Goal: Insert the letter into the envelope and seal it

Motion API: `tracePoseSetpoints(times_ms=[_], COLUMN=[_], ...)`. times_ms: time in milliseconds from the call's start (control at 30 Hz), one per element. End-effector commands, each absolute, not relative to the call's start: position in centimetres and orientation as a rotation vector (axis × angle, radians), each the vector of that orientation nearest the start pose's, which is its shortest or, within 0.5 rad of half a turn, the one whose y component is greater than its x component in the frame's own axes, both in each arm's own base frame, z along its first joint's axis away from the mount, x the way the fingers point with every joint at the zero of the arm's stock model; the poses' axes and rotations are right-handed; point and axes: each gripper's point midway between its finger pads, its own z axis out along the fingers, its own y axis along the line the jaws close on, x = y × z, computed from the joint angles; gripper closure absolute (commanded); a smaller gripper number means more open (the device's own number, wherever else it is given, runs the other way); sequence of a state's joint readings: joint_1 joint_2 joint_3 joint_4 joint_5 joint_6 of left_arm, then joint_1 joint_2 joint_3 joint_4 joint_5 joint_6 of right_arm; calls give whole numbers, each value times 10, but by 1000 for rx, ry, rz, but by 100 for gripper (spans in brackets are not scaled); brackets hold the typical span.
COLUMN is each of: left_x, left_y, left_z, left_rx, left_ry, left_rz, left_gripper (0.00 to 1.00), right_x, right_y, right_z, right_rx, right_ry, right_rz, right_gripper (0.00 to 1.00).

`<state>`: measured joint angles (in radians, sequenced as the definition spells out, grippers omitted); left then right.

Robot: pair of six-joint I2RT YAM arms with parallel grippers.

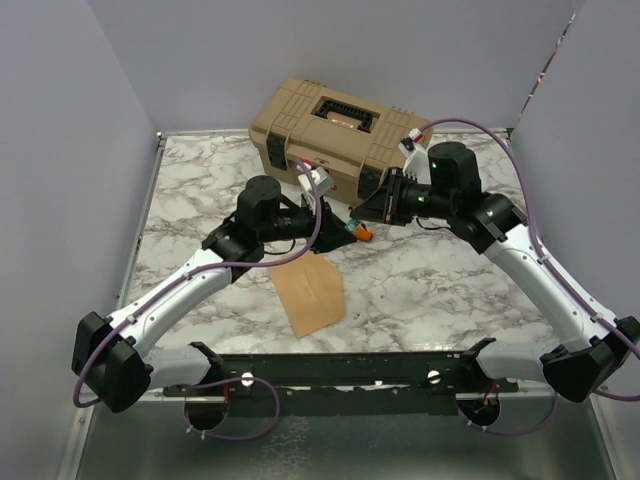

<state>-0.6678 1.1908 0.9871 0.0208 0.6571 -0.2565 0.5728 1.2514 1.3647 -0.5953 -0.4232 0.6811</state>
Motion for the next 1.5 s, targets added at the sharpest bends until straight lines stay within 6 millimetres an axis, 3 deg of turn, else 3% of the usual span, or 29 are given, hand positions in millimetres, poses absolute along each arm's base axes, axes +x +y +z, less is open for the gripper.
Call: tracePoseSetpoints(times_ms=[0,167,267,400,600,833,1000,1100,1233,1467], left_x=[232,235,235,231,209,199,199,206,220,237], left_y=[-329,-333,-333,-329,-324,-320,-320,-320,-317,-310], left_z=[293,282,280,272,278,270,274,276,278,277], left_rx=[854,865,885,907,947,992,998,975,918,838], left_ry=[1685,1711,1706,1714,1695,1713,1703,1704,1719,1734], left_rz=[-1222,-1225,-1221,-1210,-1290,-1297,-1292,-1258,-1188,-1080], left_gripper=[68,71,100,100,100,100,100,100,100,100], right_x=[238,242,247,258,270,282,286,301,320,313], right_y=[288,286,279,261,238,214,211,192,139,76], right_z=[322,320,320,327,358,362,357,336,292,236], right_rx=[-232,-228,-209,-159,-85,-6,-24,19,115,263], right_ry=[2219,2235,2236,2210,2161,2182,2179,2199,2222,2244], right_rz=[1287,1283,1271,1244,1280,1289,1287,1075,642,228], right_gripper=[100,100,100,100,100,100,100,100,100,99])
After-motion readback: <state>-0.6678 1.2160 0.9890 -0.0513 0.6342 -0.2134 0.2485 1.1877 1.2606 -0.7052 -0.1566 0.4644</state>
